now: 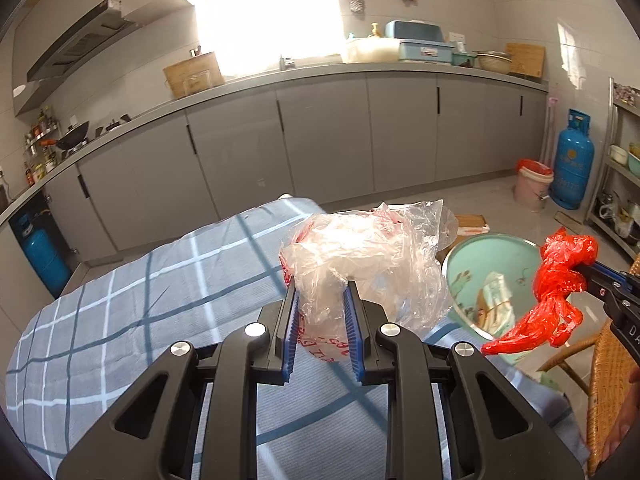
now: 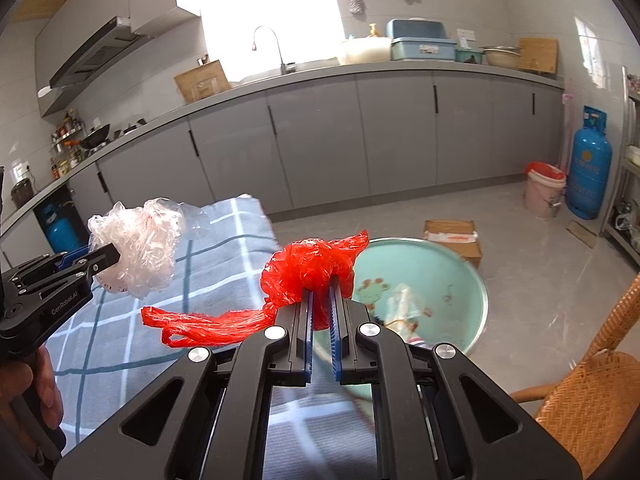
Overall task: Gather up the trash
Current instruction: 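Lift and carry the red bag and clear bag over the green basin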
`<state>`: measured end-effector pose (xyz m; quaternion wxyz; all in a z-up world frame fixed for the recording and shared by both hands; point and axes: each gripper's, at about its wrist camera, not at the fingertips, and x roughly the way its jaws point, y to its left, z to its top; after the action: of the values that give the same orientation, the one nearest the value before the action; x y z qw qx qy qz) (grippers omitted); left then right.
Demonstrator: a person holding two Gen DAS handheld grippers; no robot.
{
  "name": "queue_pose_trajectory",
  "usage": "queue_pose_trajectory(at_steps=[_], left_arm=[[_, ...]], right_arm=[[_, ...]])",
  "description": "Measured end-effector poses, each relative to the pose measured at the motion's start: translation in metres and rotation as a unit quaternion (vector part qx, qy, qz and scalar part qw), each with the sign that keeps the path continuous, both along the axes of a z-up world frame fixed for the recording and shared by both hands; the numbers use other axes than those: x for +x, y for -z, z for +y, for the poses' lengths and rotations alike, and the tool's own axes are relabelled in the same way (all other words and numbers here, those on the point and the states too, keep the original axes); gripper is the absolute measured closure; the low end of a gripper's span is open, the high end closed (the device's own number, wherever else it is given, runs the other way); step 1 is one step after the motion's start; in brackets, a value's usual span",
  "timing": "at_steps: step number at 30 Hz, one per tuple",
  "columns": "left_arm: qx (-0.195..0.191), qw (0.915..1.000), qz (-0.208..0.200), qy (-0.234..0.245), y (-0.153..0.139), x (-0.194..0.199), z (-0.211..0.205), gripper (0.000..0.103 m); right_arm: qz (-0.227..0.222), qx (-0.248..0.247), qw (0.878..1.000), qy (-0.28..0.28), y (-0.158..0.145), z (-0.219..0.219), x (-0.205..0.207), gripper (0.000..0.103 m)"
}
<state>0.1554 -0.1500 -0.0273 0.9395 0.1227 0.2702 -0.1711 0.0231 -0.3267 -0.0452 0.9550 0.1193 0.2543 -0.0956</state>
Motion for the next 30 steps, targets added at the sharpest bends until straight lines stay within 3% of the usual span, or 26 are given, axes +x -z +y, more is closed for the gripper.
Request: queue_pose_trajectory(at_steps=[13, 30], left_arm=[[-0.004, 0.9988, -0.009, 0.048, -0.011, 0.004, -0.055, 0.081], [0.000, 0.9968, 0.011, 0.079, 0.003, 0.019, -0.103, 0.081]], right_arm=[[-0.004, -0.013, 0.999, 0.041, -0.009, -0.045, -0.001, 0.095], [0.006, -0.022, 0.998, 0.064, -0.003, -0.077, 0.008, 0.095]])
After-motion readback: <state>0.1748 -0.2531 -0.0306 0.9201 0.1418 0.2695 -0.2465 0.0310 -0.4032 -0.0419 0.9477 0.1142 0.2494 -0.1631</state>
